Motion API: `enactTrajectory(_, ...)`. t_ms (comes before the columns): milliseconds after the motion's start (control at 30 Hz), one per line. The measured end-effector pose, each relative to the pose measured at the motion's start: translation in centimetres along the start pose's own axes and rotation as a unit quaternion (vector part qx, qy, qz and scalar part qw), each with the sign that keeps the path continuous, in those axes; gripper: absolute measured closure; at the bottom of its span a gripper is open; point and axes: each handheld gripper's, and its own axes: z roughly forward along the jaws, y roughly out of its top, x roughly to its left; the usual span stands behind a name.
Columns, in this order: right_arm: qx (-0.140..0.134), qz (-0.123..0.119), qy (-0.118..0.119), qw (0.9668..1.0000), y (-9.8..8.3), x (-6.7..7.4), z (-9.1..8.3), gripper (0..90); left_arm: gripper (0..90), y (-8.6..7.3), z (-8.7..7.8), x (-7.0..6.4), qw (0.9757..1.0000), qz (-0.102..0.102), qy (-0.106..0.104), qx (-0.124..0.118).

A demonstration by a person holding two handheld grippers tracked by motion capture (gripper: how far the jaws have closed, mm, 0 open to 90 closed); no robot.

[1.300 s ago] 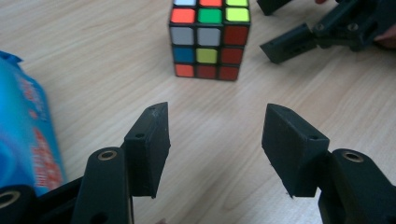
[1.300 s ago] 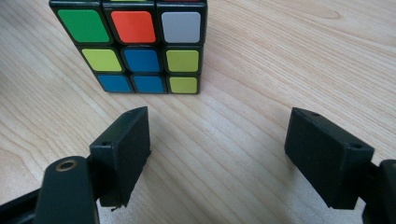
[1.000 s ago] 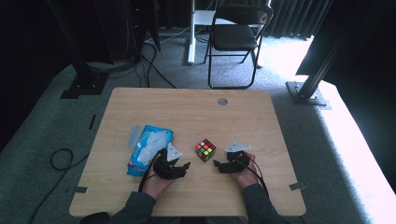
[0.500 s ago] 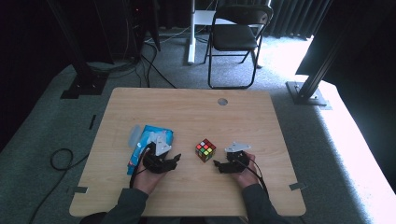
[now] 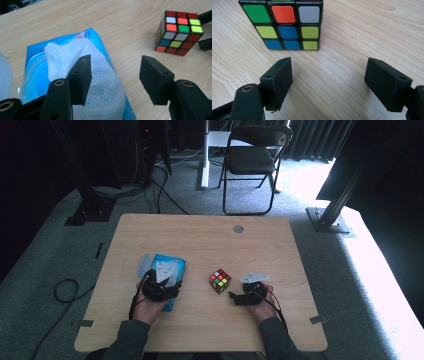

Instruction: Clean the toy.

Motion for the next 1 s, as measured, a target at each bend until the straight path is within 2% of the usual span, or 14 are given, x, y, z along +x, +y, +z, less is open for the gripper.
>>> enactTrajectory(200,0.000,0.000,0.000,1.0000,0.0,0.0,0.0,21.9,39.5,-0.3,0.1,0.5,0.9999,-0.006,0.010,0.005)
enactTrajectory(633,0.000,0.000,0.000,1.0000,0.0,0.0,0.0,22.0,38.1,-0.9,0.7,1.2,0.9996,-0.014,0.015,0.019)
enactTrajectory(767,0.000,0.000,0.000,1.0000,0.0,0.0,0.0,22.0,38.2,-1.1,0.9,1.5,0.9992,-0.016,0.025,0.025)
enactTrajectory(1000,0.000,0.001,0.000,1.0000,0.0,0.1,0.0,22.0,42.2,-1.1,1.0,1.8,0.9992,-0.026,0.021,0.024)
